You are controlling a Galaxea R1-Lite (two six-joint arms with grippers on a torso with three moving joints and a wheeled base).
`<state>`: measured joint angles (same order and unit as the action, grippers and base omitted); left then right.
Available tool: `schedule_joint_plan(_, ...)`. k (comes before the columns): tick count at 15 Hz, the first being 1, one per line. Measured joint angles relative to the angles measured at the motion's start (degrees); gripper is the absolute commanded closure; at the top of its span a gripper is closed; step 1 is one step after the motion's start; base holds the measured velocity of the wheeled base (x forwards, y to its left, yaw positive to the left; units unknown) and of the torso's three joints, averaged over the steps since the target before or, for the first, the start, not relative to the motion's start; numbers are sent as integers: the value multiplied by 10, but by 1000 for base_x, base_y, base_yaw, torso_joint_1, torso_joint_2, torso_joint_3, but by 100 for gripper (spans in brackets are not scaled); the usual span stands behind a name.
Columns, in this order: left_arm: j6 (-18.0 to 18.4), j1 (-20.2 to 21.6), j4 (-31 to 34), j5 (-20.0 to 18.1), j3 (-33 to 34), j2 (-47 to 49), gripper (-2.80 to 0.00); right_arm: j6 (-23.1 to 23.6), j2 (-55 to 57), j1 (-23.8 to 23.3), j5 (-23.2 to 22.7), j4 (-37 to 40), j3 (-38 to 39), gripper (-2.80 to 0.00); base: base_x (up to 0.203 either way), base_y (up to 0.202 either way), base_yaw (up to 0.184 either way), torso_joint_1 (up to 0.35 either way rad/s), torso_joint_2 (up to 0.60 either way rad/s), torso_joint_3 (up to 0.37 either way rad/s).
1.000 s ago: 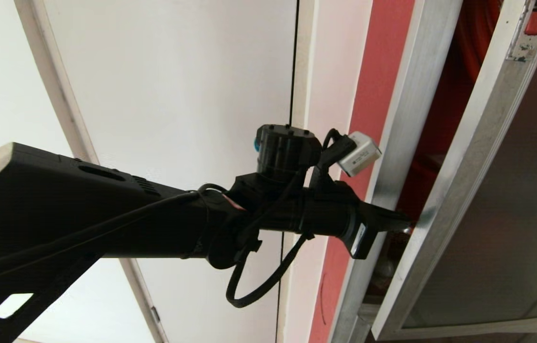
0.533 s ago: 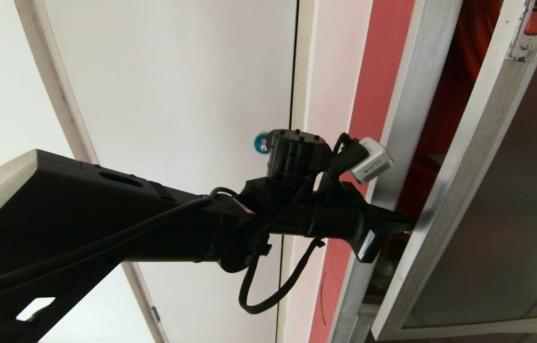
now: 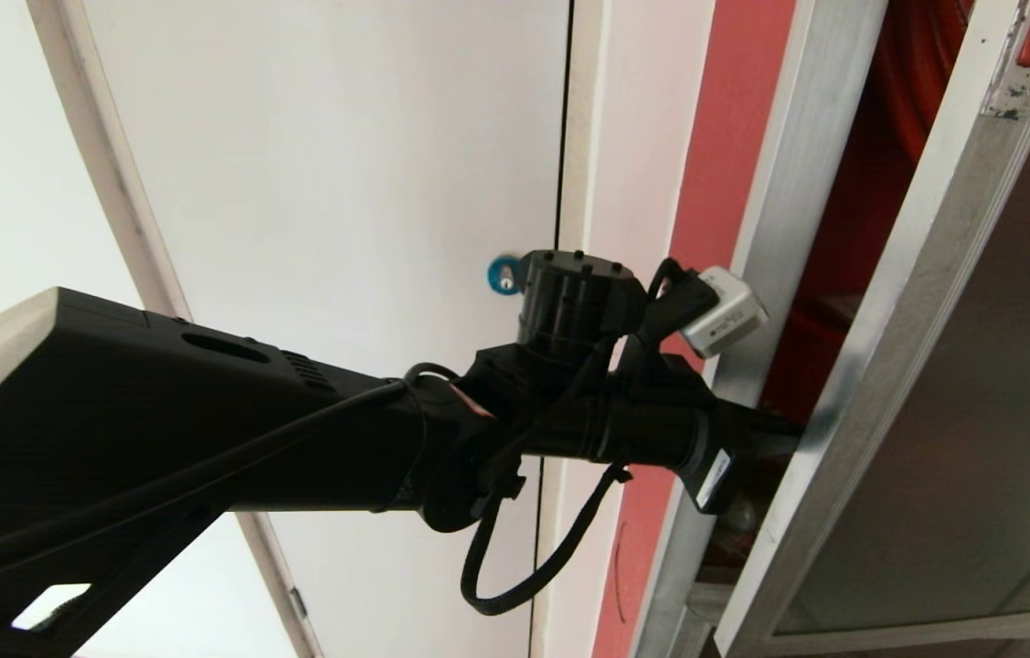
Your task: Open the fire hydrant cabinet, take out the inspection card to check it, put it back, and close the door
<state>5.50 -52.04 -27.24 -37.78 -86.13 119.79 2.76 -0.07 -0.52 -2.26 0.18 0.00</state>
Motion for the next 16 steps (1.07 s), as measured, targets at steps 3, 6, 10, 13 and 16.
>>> schedule_joint_plan(3,-1,-13,1,0,1,-7,0,0,0,0,0,0,0,0,0,0,0,0,0,0)
schedule_joint_plan(6,-2,-35,3,0,-1,-12,0,0,0,0,0,0,0,0,0,0,0,0,0,0)
schedule_joint_plan(10,-17,-56,2,0,3,-19,0,0,0,0,0,0,0,0,0,0,0,0,0,0)
schedule_joint_plan(13,-19,-71,-1,-4,19,-33,0,0,0,0,0,0,0,0,0,0,0,0,0,0)
schedule_joint_plan(16,-19,-82,-2,-5,39,-49,0,0,0,0,0,0,0,0,0,0,0,0,0,0)
